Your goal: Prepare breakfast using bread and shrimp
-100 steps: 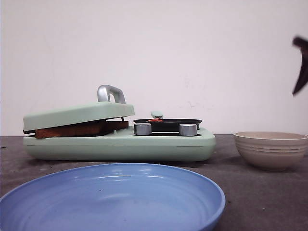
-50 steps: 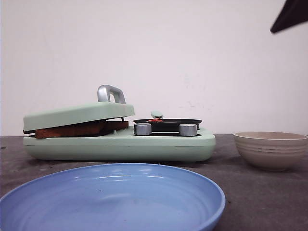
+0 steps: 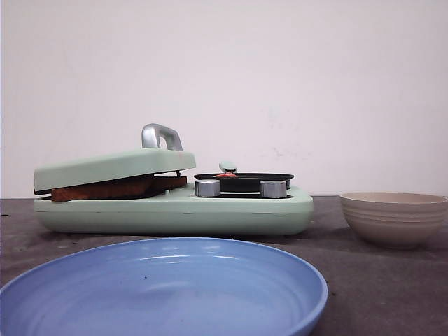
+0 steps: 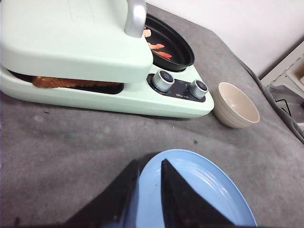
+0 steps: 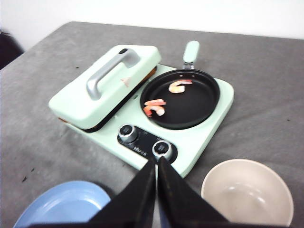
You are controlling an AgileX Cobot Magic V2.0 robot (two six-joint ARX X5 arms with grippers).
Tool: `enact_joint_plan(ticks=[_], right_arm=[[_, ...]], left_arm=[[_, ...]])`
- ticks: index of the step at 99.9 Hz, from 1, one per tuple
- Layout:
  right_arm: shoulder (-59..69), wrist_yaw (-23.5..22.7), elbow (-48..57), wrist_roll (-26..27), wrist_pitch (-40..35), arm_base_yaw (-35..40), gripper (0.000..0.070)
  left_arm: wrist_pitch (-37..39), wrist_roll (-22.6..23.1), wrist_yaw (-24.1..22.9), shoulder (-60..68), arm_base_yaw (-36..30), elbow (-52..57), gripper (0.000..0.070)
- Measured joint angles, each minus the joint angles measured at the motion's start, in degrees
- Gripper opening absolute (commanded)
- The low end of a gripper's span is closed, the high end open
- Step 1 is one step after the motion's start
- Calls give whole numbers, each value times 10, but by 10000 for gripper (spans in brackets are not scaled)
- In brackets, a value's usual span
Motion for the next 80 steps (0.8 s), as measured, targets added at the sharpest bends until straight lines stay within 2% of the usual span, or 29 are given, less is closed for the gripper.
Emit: enact_joint_plan(ticks=[29,47,80], right_arm=[[-137,45,-164,11,68,41,0],[-181,45,-231,12,76,49,0],[-196,46,-255,6,116,49,0]], left_arm=[[2,0,0,0,0,0,0],[3,6,-16,0,0,0,0],[-7,75,-99,0,0,0,0]])
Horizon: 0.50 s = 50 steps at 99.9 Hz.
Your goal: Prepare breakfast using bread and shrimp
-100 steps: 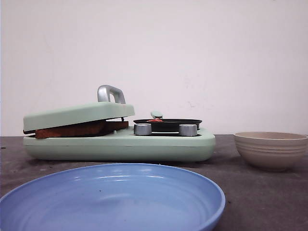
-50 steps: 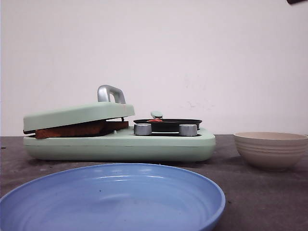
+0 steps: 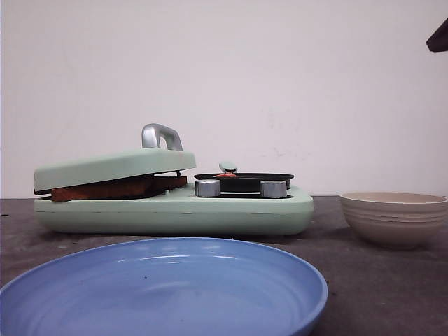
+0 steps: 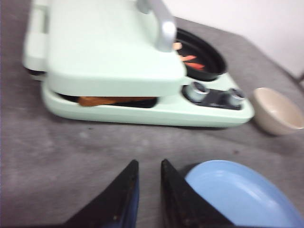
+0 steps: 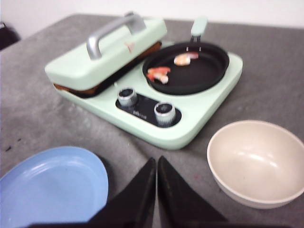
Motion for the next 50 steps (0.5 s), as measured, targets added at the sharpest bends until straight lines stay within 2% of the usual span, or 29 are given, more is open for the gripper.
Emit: enact_joint_plan(ticks=[18,40,50], right_arm=[[0,14,-3,0,9,0,0],[0,14,-4,7,9,0,0],[0,14,-4,7,9,0,0]], left_arm=[[1,5,-20,0,0,0,0],[2,-43,-20,0,0,0,0],[6,-52,-20,0,0,0,0]])
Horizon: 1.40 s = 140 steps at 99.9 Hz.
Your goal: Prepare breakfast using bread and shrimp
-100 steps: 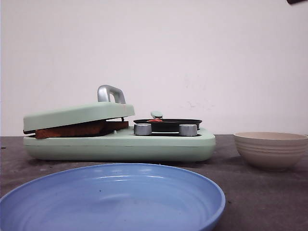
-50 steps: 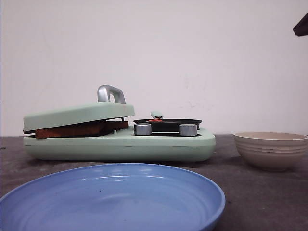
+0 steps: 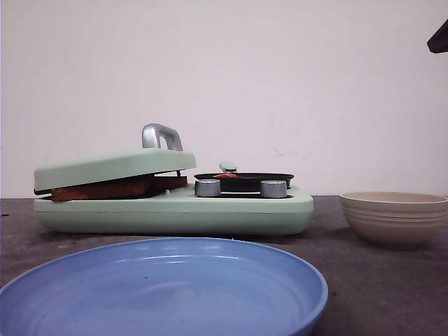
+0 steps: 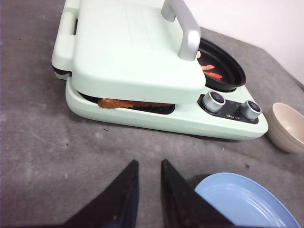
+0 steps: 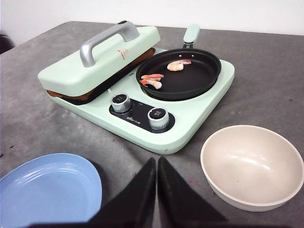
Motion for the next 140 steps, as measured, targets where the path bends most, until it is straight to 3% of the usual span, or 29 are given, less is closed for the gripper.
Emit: enact_joint_plan(ticks=[81,95,111,140], right_arm=[[0,0,0,0,0,0,0],[0,0,0,0,0,0,0],[0,0,0,0,0,0,0],[0,0,0,0,2,0,0]], left_arm=[[-5,-5,-14,-17,6,-2,0],[76,67,-70,-68,51,-41,0],[185,174,-59,-138,123,-108,0],[120,190,-11,-147,160,-163,0]])
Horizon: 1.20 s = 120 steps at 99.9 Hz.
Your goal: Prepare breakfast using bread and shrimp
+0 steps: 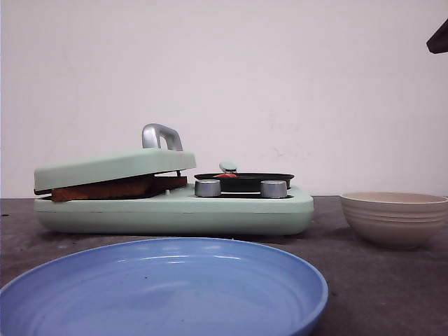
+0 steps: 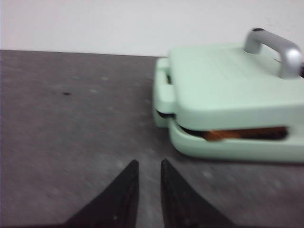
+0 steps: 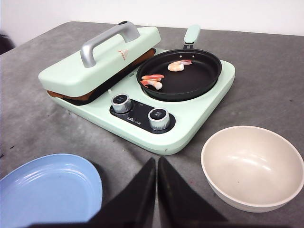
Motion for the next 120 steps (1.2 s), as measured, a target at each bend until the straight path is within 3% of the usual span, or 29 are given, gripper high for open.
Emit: enact_joint_plan(ticks=[101,111,120], right_arm=[[0,2,0,0,0,0,0],[-8,34,-1,-6,-31,-9,0],[-16,80,-8,-46,-5,-16,0]], left_arm=[[0,15,11,1,-1,0,0],[0,15,11,1,-1,0,0],[0,15,11,1,-1,0,0]])
